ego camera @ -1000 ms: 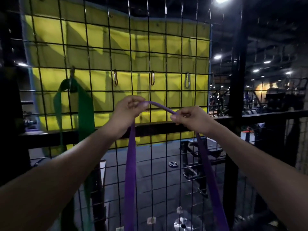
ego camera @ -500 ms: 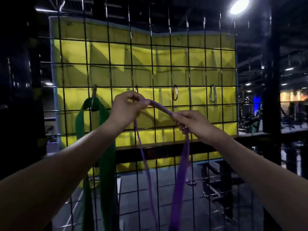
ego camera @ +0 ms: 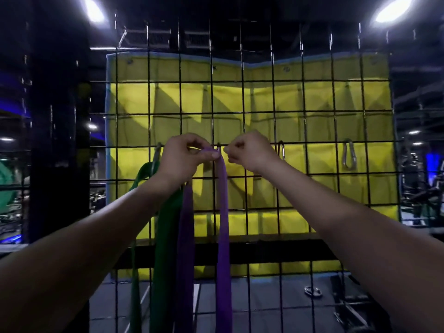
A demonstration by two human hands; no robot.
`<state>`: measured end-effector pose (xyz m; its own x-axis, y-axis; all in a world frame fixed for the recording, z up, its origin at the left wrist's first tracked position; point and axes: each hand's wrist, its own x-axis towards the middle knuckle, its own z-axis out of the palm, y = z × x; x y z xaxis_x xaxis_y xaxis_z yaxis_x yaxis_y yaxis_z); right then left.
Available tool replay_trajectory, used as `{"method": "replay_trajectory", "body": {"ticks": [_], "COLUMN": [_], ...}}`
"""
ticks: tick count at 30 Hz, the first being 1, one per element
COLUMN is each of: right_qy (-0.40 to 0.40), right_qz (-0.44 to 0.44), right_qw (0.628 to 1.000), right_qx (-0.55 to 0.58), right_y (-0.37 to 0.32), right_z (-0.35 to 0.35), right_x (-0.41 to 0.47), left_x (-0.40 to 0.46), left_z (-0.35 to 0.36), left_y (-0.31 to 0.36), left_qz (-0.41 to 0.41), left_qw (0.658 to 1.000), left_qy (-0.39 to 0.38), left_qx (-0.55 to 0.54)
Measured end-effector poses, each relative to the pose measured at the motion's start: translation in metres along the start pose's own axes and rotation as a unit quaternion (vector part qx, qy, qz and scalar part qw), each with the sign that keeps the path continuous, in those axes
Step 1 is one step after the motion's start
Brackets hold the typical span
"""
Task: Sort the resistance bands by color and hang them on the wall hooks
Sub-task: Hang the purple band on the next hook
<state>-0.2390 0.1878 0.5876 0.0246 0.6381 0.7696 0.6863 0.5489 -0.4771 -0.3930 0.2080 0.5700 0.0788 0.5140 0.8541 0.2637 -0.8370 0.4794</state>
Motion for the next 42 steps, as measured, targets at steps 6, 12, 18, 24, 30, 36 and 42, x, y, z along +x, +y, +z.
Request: {"method": "replay_trajectory", "body": {"ticks": [6,12,18,24,30,36,42], "right_qy": [0.039,0.049,0.009,0.023,0.092,0.100,0.097], "right_qz": [0.071,0.113,0.122,0.151,0.206,0.192,0.140], "right_qw": [0.995,0.992,0.988,0.975,0.964,0.969,0.984], "right_qx": [-0.062,-0.006,0.092,0.160,0.140,0.116,0.046], "right_y": [-0.001,0.002,-0.001,-0.003,-0.009,-0.008,-0.007], "right_z": [0.025,0.034,0.026,0.026,0.035,0.032,0.029], "right_x": [0.018,0.029,0.025,0.023,0.025,0.026,0.028], "left_x": [0.004,0.003,0.008,0.007,0.007,0.007,0.015], "left_z": [0.001,0.001,-0.002,-0.001,0.001,0.006,0.004], "left_y": [0.001,-0.001,-0.007,-0.007,-0.005,-0.005,-0.007], "left_qz": [0.003,0.005,0.001,-0.010,0.000,0.006,0.063], "left_qw": [1.000,0.999,1.000,1.000,1.000,1.000,0.994], "left_qy": [0.004,0.007,0.013,0.002,0.000,-0.010,-0.031], "left_qx": [0.026,0.035,0.017,-0.010,-0.016,0.004,0.089]}}
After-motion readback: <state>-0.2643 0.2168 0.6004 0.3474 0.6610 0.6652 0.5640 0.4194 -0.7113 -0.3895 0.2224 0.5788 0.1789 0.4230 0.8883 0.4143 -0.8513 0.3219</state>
